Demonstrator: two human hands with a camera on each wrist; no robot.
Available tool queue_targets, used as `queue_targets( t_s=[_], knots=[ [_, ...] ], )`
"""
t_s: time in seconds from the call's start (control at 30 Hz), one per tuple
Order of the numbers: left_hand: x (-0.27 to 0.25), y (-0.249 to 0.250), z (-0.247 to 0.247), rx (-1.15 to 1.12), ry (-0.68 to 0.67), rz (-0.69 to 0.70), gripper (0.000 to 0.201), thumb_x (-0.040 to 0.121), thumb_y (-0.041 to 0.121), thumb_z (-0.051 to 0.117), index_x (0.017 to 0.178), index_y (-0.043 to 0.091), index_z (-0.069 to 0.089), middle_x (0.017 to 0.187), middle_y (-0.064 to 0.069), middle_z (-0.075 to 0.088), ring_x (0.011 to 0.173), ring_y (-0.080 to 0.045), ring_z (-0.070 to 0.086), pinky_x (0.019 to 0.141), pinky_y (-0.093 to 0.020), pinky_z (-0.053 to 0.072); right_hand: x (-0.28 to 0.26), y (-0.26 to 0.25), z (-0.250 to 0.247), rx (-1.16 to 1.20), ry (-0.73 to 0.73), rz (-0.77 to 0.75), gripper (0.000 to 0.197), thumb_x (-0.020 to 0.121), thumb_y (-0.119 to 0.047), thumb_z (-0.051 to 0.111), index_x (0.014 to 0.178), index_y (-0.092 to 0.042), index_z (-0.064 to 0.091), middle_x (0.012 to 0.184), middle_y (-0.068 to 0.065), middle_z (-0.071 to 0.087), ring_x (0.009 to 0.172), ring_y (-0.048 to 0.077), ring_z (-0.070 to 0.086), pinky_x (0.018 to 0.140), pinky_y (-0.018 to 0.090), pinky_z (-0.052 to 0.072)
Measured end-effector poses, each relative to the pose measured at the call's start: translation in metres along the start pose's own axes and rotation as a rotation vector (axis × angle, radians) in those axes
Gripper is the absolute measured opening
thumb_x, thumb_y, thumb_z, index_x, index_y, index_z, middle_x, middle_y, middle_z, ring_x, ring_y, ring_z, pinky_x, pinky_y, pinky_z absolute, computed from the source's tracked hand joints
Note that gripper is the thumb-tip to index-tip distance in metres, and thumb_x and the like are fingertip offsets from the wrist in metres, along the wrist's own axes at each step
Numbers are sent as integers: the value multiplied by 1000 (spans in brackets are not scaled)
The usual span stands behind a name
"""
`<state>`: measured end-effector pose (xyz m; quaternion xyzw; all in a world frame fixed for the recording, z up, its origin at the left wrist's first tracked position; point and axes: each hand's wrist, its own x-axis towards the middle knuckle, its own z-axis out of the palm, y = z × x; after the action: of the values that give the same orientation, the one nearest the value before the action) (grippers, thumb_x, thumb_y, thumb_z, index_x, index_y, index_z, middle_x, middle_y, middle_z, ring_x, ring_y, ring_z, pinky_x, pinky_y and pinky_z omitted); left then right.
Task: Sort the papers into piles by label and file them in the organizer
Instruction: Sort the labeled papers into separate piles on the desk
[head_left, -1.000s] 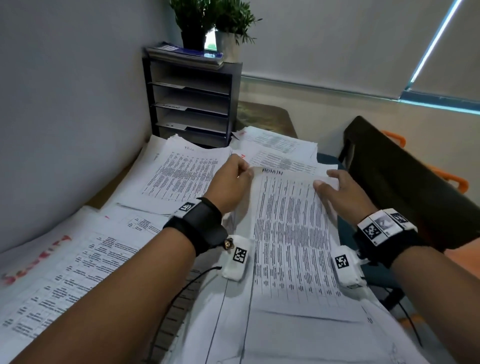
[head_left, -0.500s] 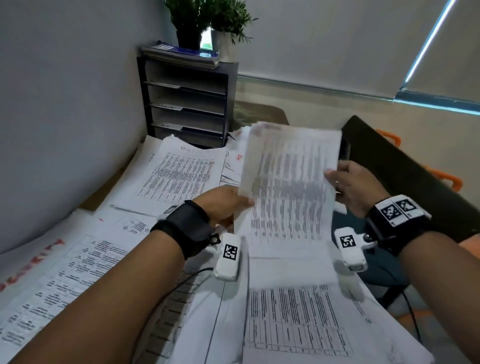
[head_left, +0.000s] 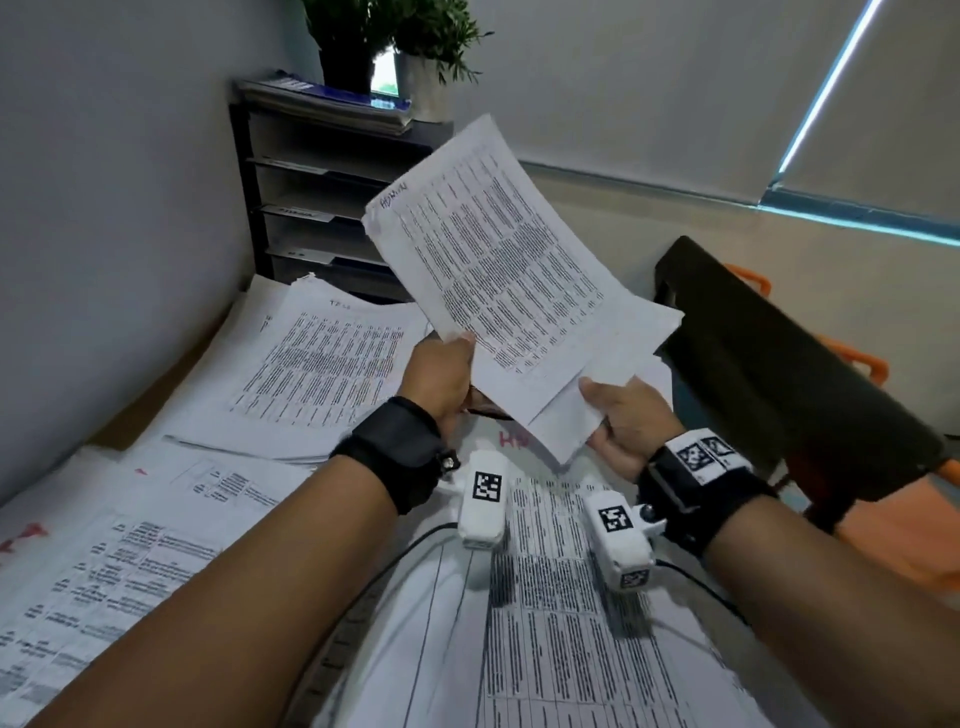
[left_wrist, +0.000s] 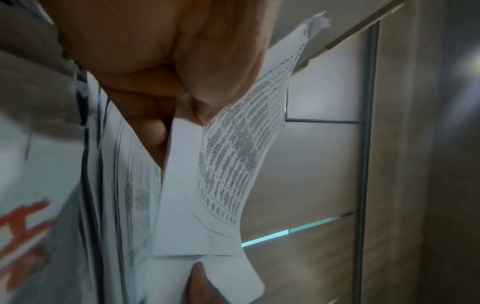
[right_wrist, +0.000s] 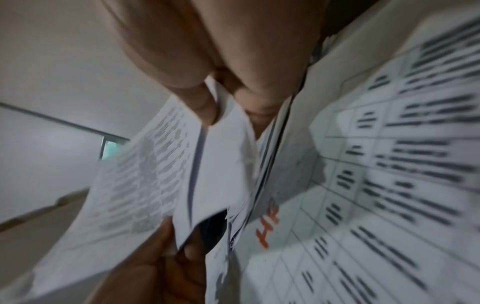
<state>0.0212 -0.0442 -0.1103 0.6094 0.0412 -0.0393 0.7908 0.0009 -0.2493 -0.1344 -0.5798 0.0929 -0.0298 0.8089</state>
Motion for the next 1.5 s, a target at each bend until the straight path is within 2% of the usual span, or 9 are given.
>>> queue_targets(
  t_s=[0.1, 0.3, 0.5, 0.73, 0.93, 1.03, 1.17, 1.37, 1.5],
  knots=[
    [13, -6, -1, -32, -111, 8, 19, 102, 22, 55, 111, 6, 59, 106, -17, 73, 89, -32, 74, 82, -48, 62, 32, -14, -5, -442, 262, -39, 19, 95, -16, 60, 110, -5, 63, 84, 5, 68, 66, 23, 62, 55, 37, 53],
    [36, -39, -17, 79, -308, -109, 30, 95, 30, 68, 117, 12, 58, 113, -10, 71, 94, -24, 73, 82, -34, 60, 135, -68, -43, -965, 396, -16, 43, 100, -19, 49, 134, 7, 52, 126, 23, 60, 105, 30, 59, 101, 48, 50],
    [45, -20, -31, 455, -548, -5, 22, 92, 32, 70, 103, 13, 70, 84, 5, 72, 65, 1, 62, 55, -17, 40, 201, -94, -24, -1644, 265, 3, 35, 103, -11, 41, 136, -2, 51, 139, 20, 56, 127, 34, 54, 99, 34, 45],
    [54, -27, -46, 466, -616, 9, 17, 90, 30, 73, 101, 17, 73, 94, 1, 77, 83, -5, 66, 74, -24, 45, 242, -90, 4, -1776, 171, 58, 38, 81, -10, 66, 119, -6, 61, 112, 17, 68, 101, 35, 66, 85, 35, 52],
    [53, -23, -46, 495, -675, -4, 20, 84, 28, 80, 99, 16, 75, 97, -6, 77, 86, -22, 70, 83, -39, 50, 256, -83, -12, -1716, 200, -147, 44, 82, -30, 64, 124, -15, 59, 119, 14, 62, 111, 35, 62, 94, 42, 52],
    [45, -11, -41, 642, -694, 11, 11, 86, 23, 78, 95, 17, 78, 91, -2, 77, 60, -12, 58, 58, -22, 44, 211, -68, 3, -1284, 165, -199, 21, 84, -29, 64, 96, -13, 65, 100, 14, 69, 95, 32, 66, 84, 42, 55],
    [41, 0, -34, 1020, -719, 14, 16, 79, 33, 83, 94, 29, 77, 73, 10, 70, 63, -13, 58, 60, -29, 46, 109, -47, 24, -1067, -91, -150, 8, 94, -9, 60, 98, -9, 66, 97, 7, 71, 87, 18, 68, 69, 28, 55],
    [19, 9, -25, 1486, -608, 123, 42, 76, 34, 84, 112, 27, 64, 98, 8, 67, 66, -10, 65, 57, -24, 51, 1, -23, 28, -1470, -462, -147, 19, 94, -21, 61, 111, -25, 68, 106, -7, 70, 97, 13, 65, 90, 31, 52],
    [2, 6, -17, 1605, -547, 231, 44, 79, 30, 81, 117, 23, 61, 110, 2, 60, 90, -16, 57, 75, -29, 49, -25, -15, 31, -1606, -430, -230, 30, 94, -23, 61, 125, -22, 63, 119, -4, 65, 110, 15, 59, 97, 35, 47]
  ],
)
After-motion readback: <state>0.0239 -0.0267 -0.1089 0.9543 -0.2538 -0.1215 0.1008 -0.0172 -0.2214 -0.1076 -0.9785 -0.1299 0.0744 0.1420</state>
